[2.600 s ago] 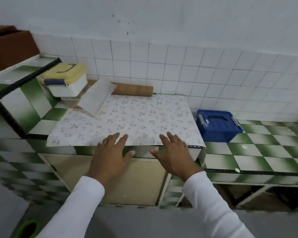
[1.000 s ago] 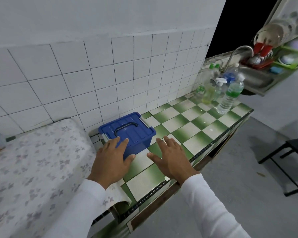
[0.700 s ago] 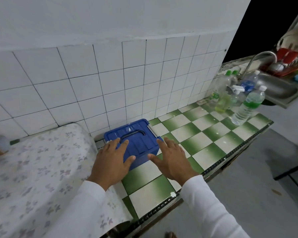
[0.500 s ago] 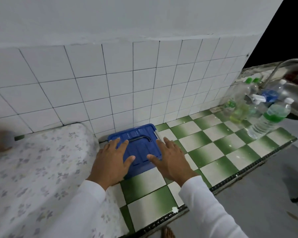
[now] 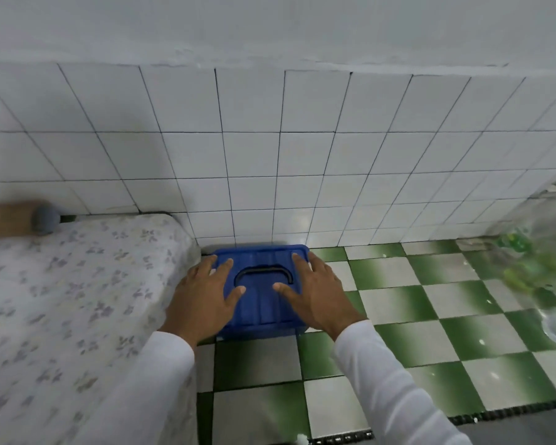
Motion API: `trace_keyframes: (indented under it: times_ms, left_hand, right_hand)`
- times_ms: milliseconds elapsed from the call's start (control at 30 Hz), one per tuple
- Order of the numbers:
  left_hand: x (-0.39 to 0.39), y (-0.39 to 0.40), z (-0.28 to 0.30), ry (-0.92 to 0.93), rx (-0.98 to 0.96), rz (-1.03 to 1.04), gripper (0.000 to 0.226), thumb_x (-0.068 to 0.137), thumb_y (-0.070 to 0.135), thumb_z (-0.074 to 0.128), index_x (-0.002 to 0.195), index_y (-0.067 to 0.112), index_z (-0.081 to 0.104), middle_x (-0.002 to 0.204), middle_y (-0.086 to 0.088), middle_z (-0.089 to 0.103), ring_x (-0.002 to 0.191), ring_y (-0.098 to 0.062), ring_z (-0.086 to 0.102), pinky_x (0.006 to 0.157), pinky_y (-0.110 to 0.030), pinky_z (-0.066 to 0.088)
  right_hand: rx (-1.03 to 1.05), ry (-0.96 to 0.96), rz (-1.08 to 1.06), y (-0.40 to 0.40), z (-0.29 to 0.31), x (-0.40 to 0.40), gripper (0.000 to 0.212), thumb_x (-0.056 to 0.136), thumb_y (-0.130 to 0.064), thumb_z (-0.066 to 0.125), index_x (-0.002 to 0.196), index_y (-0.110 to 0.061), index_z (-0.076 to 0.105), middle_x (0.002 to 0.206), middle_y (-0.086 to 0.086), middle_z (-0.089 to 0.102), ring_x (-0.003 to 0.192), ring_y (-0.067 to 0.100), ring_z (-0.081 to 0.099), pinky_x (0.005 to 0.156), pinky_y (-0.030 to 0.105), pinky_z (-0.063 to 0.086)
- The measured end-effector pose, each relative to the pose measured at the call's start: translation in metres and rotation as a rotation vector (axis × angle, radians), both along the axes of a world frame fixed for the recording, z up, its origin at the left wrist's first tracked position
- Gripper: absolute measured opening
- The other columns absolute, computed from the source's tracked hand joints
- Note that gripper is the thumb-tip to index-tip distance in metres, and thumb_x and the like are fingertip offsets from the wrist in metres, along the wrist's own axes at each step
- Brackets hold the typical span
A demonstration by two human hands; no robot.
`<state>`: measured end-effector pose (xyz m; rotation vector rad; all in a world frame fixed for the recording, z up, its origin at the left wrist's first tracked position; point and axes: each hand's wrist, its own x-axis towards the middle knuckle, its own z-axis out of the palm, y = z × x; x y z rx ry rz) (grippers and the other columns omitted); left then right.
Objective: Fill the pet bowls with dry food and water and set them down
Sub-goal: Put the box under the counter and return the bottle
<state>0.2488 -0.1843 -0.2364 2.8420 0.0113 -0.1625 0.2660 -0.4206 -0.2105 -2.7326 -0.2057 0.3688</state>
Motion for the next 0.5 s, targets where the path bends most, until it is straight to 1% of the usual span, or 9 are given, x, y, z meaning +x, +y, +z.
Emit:
trace_keyframes:
  times_ms: [33,233,367,500]
  left_hand:
    - [0.0,-0.001,-0.003,0.003,-0.001,0.022,0.079,0.097,0.07,0.034,0.163,0.027,0.024,0.17,-0.005,0.021,0.154,-0.027,0.024,0.125,-0.045,0.027]
    - [-0.003,-0.011,-0.016,0.028,-0.026,0.145,0.071,0.102,0.06,0.043,0.161,0.023,0.03,0.167,-0.008,0.026,0.149,-0.031,0.032,0.12,-0.047,0.033]
    - [-0.008,-0.016,-0.026,-0.003,-0.099,0.204,0.074,0.097,0.061,0.041,0.156,0.016,0.04,0.16,-0.014,0.037,0.142,-0.037,0.04,0.115,-0.051,0.039]
    - [-0.006,-0.016,-0.041,-0.014,-0.124,0.25,0.067,0.101,0.051,0.053,0.157,0.017,0.039,0.161,-0.015,0.036,0.144,-0.038,0.037,0.117,-0.051,0.036]
  right_hand:
    - [0.004,0.008,0.013,-0.001,-0.003,0.003,0.085,0.095,-0.072,0.037,0.162,-0.025,0.011,0.169,0.01,0.006,0.154,0.032,0.012,0.124,0.049,0.018]
    - [0.038,0.049,0.018,-0.008,-0.026,0.017,0.09,0.094,-0.072,0.039,0.162,-0.023,0.006,0.169,0.012,0.006,0.153,0.035,0.016,0.121,0.05,0.026]
    - [0.059,0.076,-0.023,-0.011,-0.043,0.022,0.091,0.094,-0.071,0.041,0.162,-0.024,0.003,0.169,0.012,0.005,0.153,0.036,0.016,0.119,0.05,0.031]
    - [0.086,0.086,-0.048,-0.013,-0.057,0.026,0.09,0.094,-0.069,0.044,0.161,-0.024,0.005,0.168,0.012,0.008,0.152,0.037,0.019,0.117,0.051,0.034]
